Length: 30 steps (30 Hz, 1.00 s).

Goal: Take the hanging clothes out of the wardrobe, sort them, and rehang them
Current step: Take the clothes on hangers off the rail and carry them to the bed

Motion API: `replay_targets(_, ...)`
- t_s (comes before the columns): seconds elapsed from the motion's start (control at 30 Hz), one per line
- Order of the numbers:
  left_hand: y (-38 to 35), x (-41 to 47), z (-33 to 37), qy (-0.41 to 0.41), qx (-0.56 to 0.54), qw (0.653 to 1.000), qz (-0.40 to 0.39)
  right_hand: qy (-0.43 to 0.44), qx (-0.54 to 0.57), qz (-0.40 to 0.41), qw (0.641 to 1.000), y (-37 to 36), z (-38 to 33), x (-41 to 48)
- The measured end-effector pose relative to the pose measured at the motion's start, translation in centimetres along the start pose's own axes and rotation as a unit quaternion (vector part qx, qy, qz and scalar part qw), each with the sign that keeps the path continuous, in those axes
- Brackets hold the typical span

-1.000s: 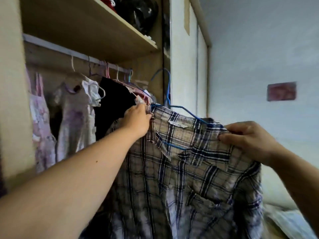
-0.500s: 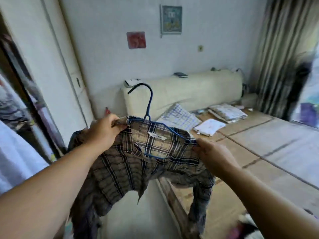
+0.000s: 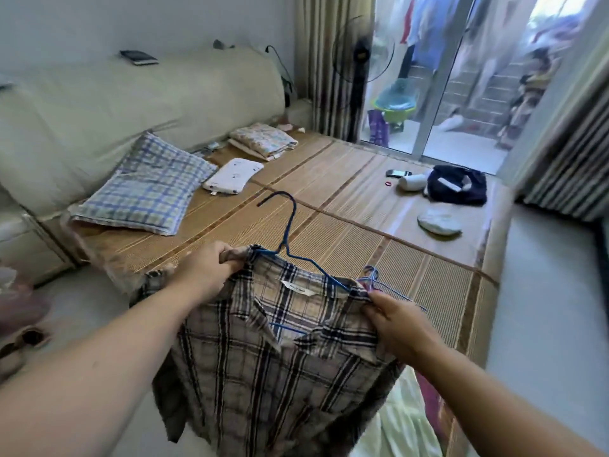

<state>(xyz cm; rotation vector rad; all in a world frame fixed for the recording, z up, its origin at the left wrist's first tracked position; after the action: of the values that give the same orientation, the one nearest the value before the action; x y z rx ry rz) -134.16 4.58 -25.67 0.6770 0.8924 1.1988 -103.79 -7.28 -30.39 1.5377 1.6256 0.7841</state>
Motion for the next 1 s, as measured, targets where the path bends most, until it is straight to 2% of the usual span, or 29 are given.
replay_targets(0.23,-10.9,7.2,11.0,-0.033,0.02,0.996,-0.083,-0.089,0.013,0.039,0.995,4.2,13.4,0.8)
replay_targets(0.47,-20.4,15.4,16.6,-0.053,0.029,0.989,-0.136,-0.193,0.033,0.05,0.979,3.1,26.0,6.3)
replay_targets(0.7,-30.6,22.7,15.1,-0.014,0.093,0.978,-0.185,-0.272,0.114,-0.03,0.955,-3.8,35.0,12.8)
replay_targets(0.83,-35.4,25.4,12.7,0.008,0.111,0.972,-0.209,-0.303,0.095,-0.088,0.944,-8.2,37.7,15.5)
replay_targets(1.0,-37.9,26.3,9.6,0.018,0.075,0.975,-0.207,-0.332,0.07,-0.106,0.935,-11.3,39.3,17.7)
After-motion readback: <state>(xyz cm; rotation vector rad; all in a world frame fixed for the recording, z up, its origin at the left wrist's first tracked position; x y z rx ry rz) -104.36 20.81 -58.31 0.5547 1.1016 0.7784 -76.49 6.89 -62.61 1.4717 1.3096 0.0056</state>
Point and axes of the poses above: each hand's wrist, its own x-axis towards the middle knuckle, its own y-axis out of the back of the hand, z = x × y, the point moved 6 cm from there along x, towards the middle knuckle, and after that the axes turned 8 degrees about -z, right-handed, at the moved point
